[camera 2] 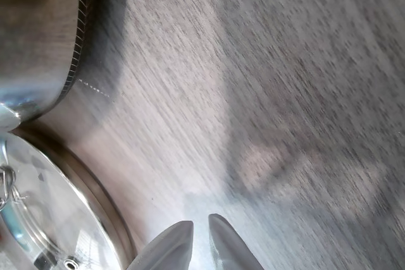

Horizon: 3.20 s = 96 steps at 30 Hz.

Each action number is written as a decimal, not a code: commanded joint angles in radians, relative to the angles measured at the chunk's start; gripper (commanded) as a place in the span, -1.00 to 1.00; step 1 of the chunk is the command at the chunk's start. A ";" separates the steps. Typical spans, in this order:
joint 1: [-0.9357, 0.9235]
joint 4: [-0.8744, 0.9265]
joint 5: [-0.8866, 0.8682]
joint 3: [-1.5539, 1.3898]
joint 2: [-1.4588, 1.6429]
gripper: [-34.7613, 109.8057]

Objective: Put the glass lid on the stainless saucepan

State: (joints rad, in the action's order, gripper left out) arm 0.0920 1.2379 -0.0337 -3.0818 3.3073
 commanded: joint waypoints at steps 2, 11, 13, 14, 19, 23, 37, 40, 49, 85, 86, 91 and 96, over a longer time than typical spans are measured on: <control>-0.003 0.008 -0.008 -0.009 0.031 -0.52; -0.003 0.008 -0.008 -0.009 0.031 -0.52; -0.003 0.008 -0.008 -0.009 0.031 -0.52; -0.003 0.008 -0.008 -0.009 0.031 -0.52; -0.003 0.008 -0.008 -0.009 0.031 -0.52; -0.003 0.008 -0.008 -0.009 0.031 -0.52; -0.003 0.008 -0.008 -0.009 0.031 -0.52; -0.003 0.008 -0.008 -0.009 0.031 -0.52; -0.003 0.008 -0.008 -0.009 0.031 -0.52; -0.031 0.008 -0.009 -0.009 0.031 -0.52; -0.031 0.008 -0.009 -0.009 0.031 -0.52; -0.009 0.008 0.000 -0.009 0.031 -0.52; 0.028 0.008 -0.006 -0.009 0.031 -0.52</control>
State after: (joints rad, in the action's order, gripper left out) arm 0.1074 1.2379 -0.0337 -3.0818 3.3073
